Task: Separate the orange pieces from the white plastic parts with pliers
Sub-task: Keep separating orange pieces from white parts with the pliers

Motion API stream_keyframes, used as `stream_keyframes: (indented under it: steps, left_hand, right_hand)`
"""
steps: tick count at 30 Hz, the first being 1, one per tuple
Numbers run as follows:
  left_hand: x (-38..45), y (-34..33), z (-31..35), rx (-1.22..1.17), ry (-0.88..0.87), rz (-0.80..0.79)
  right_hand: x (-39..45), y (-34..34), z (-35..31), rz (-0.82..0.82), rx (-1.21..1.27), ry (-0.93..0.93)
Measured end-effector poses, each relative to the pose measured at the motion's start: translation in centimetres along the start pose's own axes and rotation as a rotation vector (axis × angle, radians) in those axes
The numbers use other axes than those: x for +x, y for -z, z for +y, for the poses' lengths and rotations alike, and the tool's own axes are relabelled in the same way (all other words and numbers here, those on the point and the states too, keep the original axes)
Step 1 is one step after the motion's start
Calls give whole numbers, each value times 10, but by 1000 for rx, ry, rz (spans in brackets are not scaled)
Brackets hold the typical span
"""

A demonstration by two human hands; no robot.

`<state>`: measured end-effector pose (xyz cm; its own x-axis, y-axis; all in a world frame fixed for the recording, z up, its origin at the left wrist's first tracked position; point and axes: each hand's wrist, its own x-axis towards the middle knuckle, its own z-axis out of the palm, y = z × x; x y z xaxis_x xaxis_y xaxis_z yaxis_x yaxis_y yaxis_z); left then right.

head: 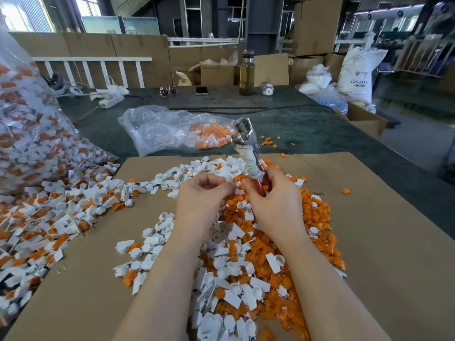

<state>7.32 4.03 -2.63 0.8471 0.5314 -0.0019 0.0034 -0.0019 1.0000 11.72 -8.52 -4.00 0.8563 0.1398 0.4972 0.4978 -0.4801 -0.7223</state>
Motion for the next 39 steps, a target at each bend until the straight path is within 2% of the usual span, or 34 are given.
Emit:
stream_keyframes:
  steps: [8,17,22,31,39]
  left_hand:
    - [-4,-4,4,-28,-50,18]
    - [-9,-9,5,87,-206,65]
    - [-9,-12,3,126,-224,61]
    - [-7,-11,3,135,-263,84]
    - [-4,-11,1,133,-246,127]
  right_hand:
    - [-2,-1,-4,53,-23,57]
    - [-2,0,-6,67,-56,52]
    - [-2,-2,-8,71,-25,31]
    - [3,-1,-3,-61,123,-50]
    - [4,0,-4,-109,173,-108]
